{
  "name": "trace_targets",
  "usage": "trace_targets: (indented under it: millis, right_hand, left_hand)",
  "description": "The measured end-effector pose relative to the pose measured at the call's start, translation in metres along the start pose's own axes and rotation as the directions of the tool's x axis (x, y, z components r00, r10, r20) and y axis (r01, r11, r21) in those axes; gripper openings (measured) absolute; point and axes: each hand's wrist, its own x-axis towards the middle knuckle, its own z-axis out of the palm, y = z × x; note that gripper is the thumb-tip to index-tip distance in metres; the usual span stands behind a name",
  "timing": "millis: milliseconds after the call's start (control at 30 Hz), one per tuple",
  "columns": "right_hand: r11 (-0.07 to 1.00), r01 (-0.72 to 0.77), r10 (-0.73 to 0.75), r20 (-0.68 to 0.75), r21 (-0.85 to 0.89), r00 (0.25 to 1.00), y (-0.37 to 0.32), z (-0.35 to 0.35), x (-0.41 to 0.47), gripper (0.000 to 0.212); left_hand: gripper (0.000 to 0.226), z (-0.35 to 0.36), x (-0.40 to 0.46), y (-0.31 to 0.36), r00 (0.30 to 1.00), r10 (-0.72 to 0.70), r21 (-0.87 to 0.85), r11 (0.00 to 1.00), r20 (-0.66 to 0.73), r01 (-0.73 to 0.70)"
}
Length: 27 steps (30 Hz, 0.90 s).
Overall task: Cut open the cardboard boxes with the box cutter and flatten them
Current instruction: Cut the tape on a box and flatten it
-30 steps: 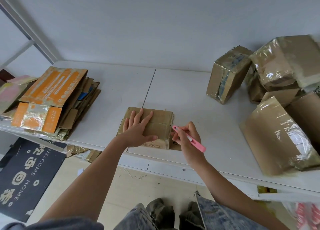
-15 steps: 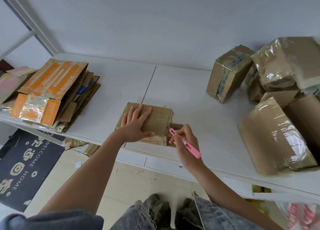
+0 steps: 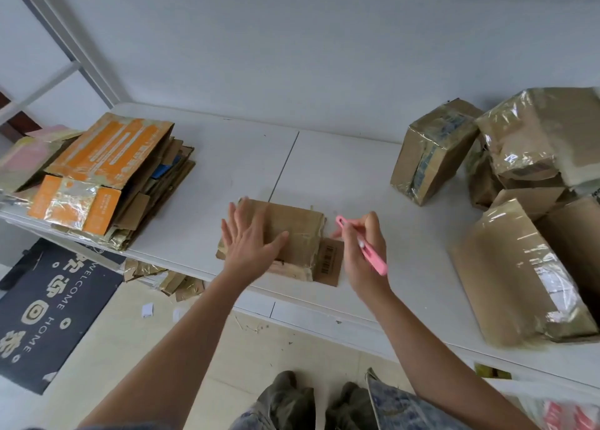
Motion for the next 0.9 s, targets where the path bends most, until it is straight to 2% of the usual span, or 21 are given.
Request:
trace_targets:
  millis: [67, 100, 167, 200, 267, 367, 467, 500, 567, 633, 700, 767, 800, 833, 900]
  right_hand:
    - [0.998, -0.014, 0.014, -0.004, -0.062, 1.000, 0.000, 0.015, 0.027, 0.013]
    - [0.997, -0.033, 0.033, -0.003, -0.064, 0.999, 0.000, 0.023, 0.036, 0.011]
    - [0.997, -0.069, 0.069, -0.008, -0.045, 0.998, 0.002, 0.033, 0.045, 0.011]
    - [0.996, -0.074, 0.073, -0.013, -0.044, 0.997, 0.003, 0.036, 0.045, 0.011]
    - [0.997, -0.035, 0.034, -0.019, -0.065, 0.999, 0.002, 0.038, 0.041, 0.011]
    - [0.991, 0.033, -0.037, -0.026, -0.131, 0.999, 0.003, 0.030, 0.026, 0.012]
    - [1.000, 0.011, -0.013, 0.113, 0.016, 0.994, 0.007, 0.023, -0.003, 0.014]
    - [0.998, -0.003, -0.006, 0.138, 0.063, 0.990, 0.009, 0.023, -0.012, 0.013]
    - [0.992, -0.059, 0.051, 0.071, 0.116, 0.996, 0.011, 0.025, -0.019, 0.013]
    - [0.984, -0.093, 0.097, -0.021, 0.150, 0.995, 0.011, 0.023, -0.017, 0.014]
    - [0.988, -0.078, 0.087, -0.059, 0.136, 0.994, 0.012, 0.018, -0.012, 0.013]
    - [0.991, -0.075, 0.084, -0.079, 0.112, 0.993, 0.012, 0.010, -0.006, 0.012]
    - [0.991, -0.075, 0.086, -0.104, 0.113, 0.991, 0.013, 0.006, -0.001, 0.011]
    - [0.989, -0.078, 0.096, -0.137, 0.129, 0.986, 0.013, 0.002, 0.004, 0.011]
    - [0.977, -0.101, 0.137, -0.186, 0.189, 0.973, 0.015, -0.002, 0.013, 0.012]
  left_hand:
    - [0.085, 0.005, -0.009, 0.003, 0.962, -0.218, -0.043, 0.976, -0.165, 0.214]
    - [0.091, 0.004, -0.013, 0.004, 0.920, -0.349, -0.121, 0.936, -0.177, 0.331]
    - [0.102, 0.002, -0.013, 0.005, 0.840, -0.529, -0.266, 0.832, -0.118, 0.487]
    - [0.106, 0.000, -0.011, 0.004, 0.819, -0.568, -0.295, 0.799, -0.082, 0.525]
    - [0.104, -0.002, -0.004, 0.000, 0.821, -0.571, -0.319, 0.779, -0.005, 0.540]
    - [0.090, -0.012, 0.009, -0.005, 0.904, -0.428, -0.398, 0.826, 0.022, 0.401]
    - [0.082, -0.028, 0.022, -0.002, 0.970, -0.239, -0.405, 0.892, -0.042, 0.202]
    - [0.076, -0.030, 0.025, 0.001, 0.972, -0.230, -0.355, 0.913, -0.043, 0.200]
    - [0.072, -0.029, 0.026, 0.015, 0.960, -0.279, -0.208, 0.940, -0.013, 0.270]
    - [0.106, -0.018, 0.020, 0.028, 0.945, -0.318, 0.026, 0.948, 0.078, 0.317]
    - [0.135, -0.007, 0.013, 0.036, 0.940, -0.302, 0.222, 0.939, 0.160, 0.263]
    - [0.139, -0.002, 0.014, 0.037, 0.960, -0.193, 0.284, 0.950, 0.204, 0.131]
    - [0.135, -0.002, 0.018, 0.035, 0.966, -0.072, 0.269, 0.963, 0.248, 0.002]
    - [0.130, -0.005, 0.023, 0.033, 0.944, 0.083, 0.229, 0.960, 0.318, -0.162]
    - [0.119, -0.012, 0.032, 0.029, 0.827, 0.323, 0.131, 0.897, 0.460, -0.423]
